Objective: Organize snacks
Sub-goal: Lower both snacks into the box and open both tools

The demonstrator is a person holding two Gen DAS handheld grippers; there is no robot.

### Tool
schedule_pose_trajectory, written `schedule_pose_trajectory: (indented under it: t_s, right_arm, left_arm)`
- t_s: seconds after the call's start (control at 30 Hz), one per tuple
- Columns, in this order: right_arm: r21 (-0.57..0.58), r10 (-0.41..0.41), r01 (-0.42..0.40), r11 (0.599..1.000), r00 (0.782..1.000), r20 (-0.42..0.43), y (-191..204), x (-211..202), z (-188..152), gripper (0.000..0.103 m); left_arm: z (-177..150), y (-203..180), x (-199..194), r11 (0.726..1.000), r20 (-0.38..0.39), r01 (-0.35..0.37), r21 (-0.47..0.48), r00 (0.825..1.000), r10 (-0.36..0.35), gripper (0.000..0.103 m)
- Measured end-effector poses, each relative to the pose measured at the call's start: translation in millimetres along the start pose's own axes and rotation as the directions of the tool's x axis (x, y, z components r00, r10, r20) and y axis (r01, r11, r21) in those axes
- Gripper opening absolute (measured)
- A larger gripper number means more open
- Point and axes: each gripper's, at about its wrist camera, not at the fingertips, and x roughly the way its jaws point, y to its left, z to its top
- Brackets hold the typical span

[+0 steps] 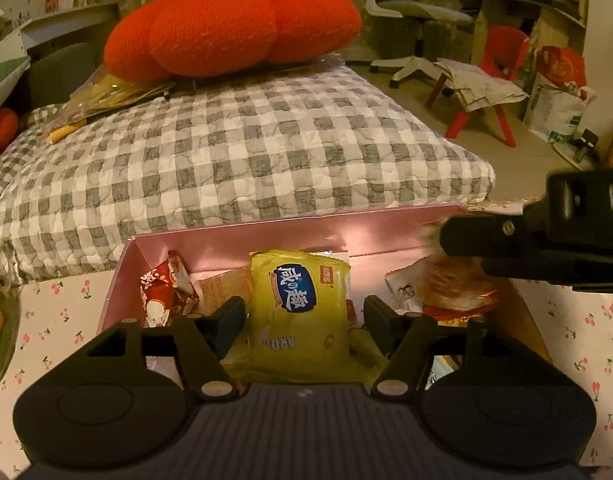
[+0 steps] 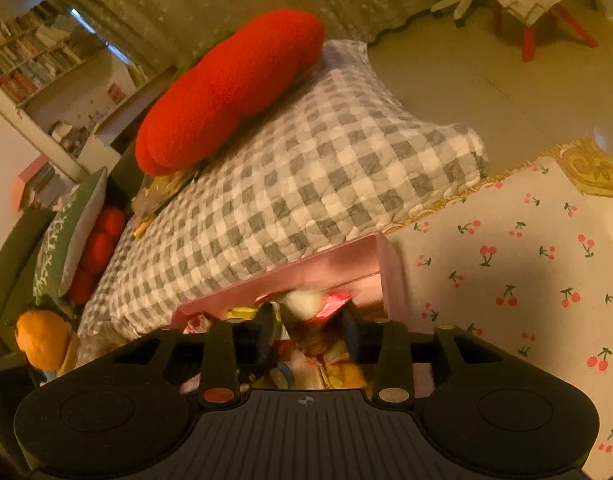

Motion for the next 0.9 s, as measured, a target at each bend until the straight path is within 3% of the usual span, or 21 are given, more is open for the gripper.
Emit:
schedule_pose_trajectory:
  t_s: [0.03,0.1,0.43,0.53,0.9]
  right_arm:
    - [0.002,-0.001,0.001,1.0,1.0,0.002,0,-1,-1,0.06]
    - [-0.006,-0.01,0.01,1.0,1.0,-0.003,2,-3,-3,0.065]
    - [-0.05,-0.039,0.04,0.998,0.999,0.005,23,-30,-8,0.076]
    - [-0.062,-0.056,0.056,0.997,0.998,0.009,33,-42,-12,0.087]
    - [-0.128,-0.134,0.133,0.983,0.991,-0.001,60,-79,-41,0.091]
  left_arm:
    - [-1,0,-2,1.0,0.0,-0.002,0.004,1.0,0.002,0.065]
    - [-3,0,-5,1.0,0.001,-0.002,0.003,1.0,0.002,0.07]
    - [-16,8,-35,0.999,-0.017,-0.014,-0.032,1.0,0.014,0.086]
    - [-20,13,-50,0.999,-0.014,-0.022,-0.038,1.0,0.022,0.093]
    - [-49,30,-92,0.995,-0.056,-0.021,-0.102,0.998,0.016,0.102]
